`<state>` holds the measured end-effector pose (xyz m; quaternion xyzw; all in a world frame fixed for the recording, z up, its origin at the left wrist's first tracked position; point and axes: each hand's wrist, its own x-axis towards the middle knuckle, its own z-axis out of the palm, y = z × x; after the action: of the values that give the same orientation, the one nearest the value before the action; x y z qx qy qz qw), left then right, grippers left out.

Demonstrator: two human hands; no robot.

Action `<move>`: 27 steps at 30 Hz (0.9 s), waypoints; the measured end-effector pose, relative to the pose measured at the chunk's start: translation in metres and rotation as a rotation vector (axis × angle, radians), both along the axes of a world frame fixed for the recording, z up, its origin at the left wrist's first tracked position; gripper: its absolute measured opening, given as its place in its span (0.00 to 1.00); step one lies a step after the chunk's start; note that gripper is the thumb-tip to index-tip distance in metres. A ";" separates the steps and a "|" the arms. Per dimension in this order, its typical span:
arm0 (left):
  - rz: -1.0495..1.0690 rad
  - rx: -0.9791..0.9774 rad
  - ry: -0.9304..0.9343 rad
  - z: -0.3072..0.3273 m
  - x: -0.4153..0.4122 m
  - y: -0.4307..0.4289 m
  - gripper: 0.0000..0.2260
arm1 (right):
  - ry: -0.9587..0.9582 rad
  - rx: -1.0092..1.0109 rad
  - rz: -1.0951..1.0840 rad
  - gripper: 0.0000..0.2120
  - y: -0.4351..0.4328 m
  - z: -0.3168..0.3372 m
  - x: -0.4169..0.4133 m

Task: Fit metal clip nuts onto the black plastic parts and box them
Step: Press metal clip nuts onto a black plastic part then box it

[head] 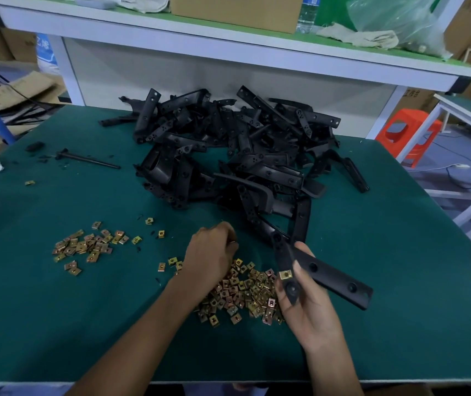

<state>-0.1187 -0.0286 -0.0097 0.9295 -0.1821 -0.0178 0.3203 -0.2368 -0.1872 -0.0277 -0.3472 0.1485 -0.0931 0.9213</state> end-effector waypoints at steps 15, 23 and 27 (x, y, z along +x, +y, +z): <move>0.092 -1.201 0.843 0.031 -0.068 -0.015 0.06 | -0.092 -0.023 0.073 0.21 0.003 0.000 0.001; 0.104 -1.200 0.838 0.030 -0.069 -0.016 0.05 | -0.089 -0.020 0.069 0.22 0.001 -0.001 0.000; 0.086 -1.102 0.723 0.026 -0.064 -0.010 0.07 | -0.078 -0.051 0.066 0.24 0.002 -0.002 0.001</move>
<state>-0.1827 -0.0385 0.0165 0.5713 -0.0084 -0.2202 0.7906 -0.2360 -0.1857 -0.0296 -0.3715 0.0986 -0.0799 0.9197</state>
